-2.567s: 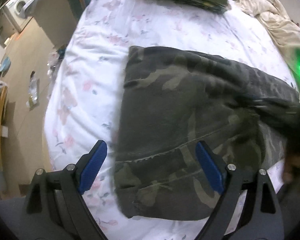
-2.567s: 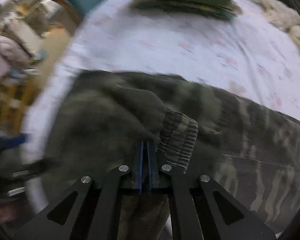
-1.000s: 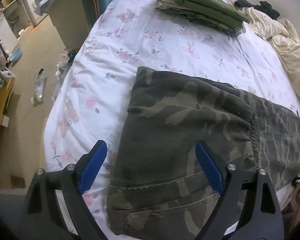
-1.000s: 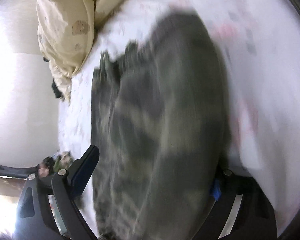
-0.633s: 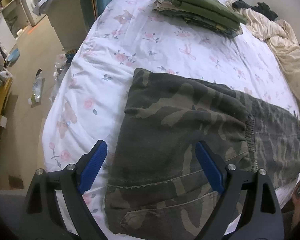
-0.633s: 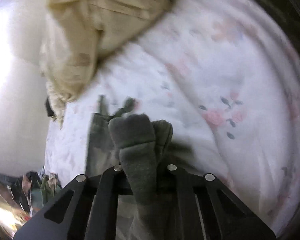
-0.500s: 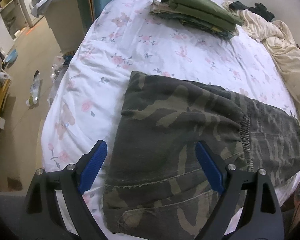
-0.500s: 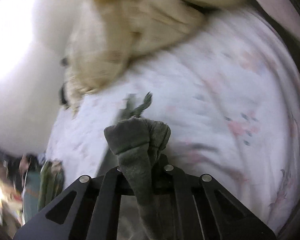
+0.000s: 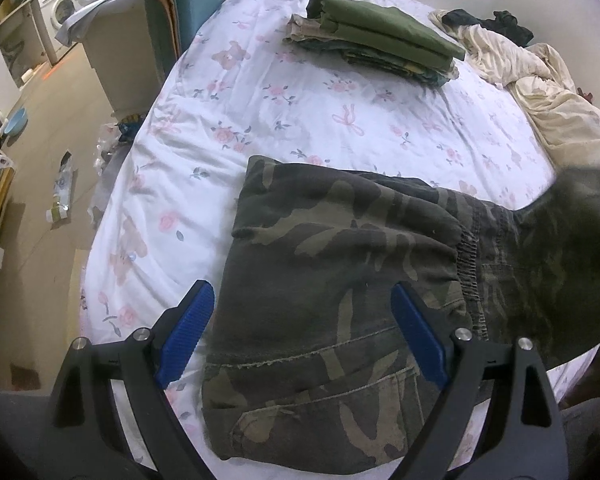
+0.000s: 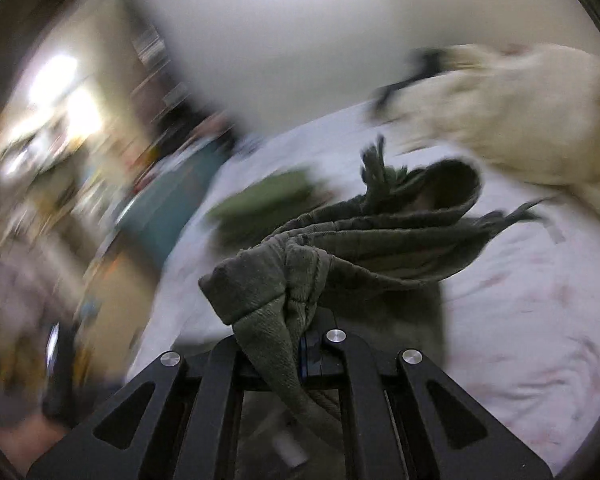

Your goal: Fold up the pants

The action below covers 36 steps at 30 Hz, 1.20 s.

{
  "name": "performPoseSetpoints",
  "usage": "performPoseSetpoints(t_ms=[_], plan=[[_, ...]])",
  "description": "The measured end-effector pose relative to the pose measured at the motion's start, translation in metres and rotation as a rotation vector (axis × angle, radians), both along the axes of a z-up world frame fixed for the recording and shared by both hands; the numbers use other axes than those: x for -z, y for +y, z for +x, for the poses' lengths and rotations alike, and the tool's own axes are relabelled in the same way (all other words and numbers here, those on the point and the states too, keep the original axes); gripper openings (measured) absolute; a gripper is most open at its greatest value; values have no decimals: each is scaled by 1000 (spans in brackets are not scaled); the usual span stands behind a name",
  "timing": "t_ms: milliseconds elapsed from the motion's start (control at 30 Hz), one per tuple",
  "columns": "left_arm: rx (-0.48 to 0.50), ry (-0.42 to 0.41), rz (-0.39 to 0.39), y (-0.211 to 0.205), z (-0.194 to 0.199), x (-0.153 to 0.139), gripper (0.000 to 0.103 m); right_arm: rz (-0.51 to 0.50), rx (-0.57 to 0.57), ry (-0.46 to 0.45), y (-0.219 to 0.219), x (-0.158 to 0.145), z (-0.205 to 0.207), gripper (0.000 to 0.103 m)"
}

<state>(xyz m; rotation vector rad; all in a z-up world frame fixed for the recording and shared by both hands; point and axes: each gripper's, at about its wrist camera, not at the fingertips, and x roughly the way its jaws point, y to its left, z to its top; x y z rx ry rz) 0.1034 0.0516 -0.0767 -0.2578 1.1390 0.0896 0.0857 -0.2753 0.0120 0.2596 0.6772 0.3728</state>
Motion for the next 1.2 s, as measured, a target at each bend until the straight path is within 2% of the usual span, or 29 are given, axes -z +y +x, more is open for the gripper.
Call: performPoseSetpoints(t_ms=[67, 133, 233, 300, 367, 433, 533, 600, 667, 733, 767, 833, 900, 933, 1033, 1133, 1167, 1200], plan=[[1, 2, 1, 0, 0, 0, 88, -64, -205, 75, 55, 29, -7, 6], [-1, 6, 0, 2, 0, 0, 88, -183, -334, 159, 100, 67, -19, 8], [-8, 13, -10, 5, -1, 1, 88, -249, -400, 319, 125, 117, -29, 15], [-13, 18, -22, 6, 0, 1, 88, -245, -405, 357, 124, 126, -34, 20], [-10, 19, -28, 6, 0, 1, 88, -187, -417, 368, 113, 123, -36, 32], [-4, 20, -28, 4, 1, 1, 88, -124, -424, 389, 100, 112, -36, 55], [2, 21, -23, 0, 2, 1, 88, -31, -440, 369, 82, 96, -44, 55], [6, 24, -18, -3, 3, 3, 88, 88, -382, 343, 62, 87, -39, 54], [23, 24, -19, -9, 2, 4, 88, 128, -321, 342, 53, 88, -30, 47], [53, 22, -8, -18, 2, 6, 88, 116, -294, 395, 61, 106, -18, 19], [74, 21, 6, -23, 2, 6, 88, 116, -311, 453, 72, 121, -14, 19], [111, 22, 12, -32, 1, 9, 88, 43, -387, 574, 102, 151, -14, 18], [142, 31, -5, -40, 2, 11, 88, -74, -409, 578, 122, 163, -20, 18], [155, 34, -8, -43, 2, 12, 88, -77, -408, 571, 124, 162, -20, 18], [196, 23, -11, -53, 0, 11, 88, 72, -361, 597, 100, 152, -14, 19], [229, 4, -14, -60, 0, 8, 88, 137, -281, 541, 64, 133, -15, 19], [236, 4, -23, -62, 0, 8, 88, 176, -222, 523, 45, 127, -14, 19], [243, 7, -33, -64, -1, 8, 88, 209, -163, 513, 29, 123, -12, 24]])
